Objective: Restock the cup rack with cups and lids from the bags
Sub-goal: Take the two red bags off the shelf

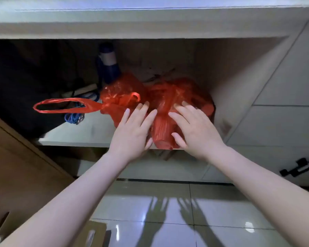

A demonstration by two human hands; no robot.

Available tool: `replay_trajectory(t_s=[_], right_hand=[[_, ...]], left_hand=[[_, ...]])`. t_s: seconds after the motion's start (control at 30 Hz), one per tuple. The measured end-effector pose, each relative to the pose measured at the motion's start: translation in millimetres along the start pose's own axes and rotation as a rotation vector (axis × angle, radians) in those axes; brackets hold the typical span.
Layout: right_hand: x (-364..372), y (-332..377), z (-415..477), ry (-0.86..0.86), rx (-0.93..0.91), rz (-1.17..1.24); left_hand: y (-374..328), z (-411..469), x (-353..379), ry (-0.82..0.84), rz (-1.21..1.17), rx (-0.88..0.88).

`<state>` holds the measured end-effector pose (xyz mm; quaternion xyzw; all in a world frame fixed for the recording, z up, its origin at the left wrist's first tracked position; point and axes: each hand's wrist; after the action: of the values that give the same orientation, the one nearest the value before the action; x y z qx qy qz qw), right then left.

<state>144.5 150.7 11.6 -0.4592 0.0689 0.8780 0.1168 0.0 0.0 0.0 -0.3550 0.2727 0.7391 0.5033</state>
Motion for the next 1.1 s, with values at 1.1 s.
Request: replay_trajectory(t_s=[1.1], right_hand=[[131,-39,107,0.151,0.341,-0.265]], left_hand=[[132,14,112,0.428,0.182,-0.333]])
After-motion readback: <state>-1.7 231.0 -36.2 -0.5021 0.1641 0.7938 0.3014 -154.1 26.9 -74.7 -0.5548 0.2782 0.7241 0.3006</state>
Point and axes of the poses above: each hand's wrist, its own z-axis towards the middle knuckle, its own x-axis out of the palm, y = z × x, and after that the axes turned 15 degrees about -y, right-handed
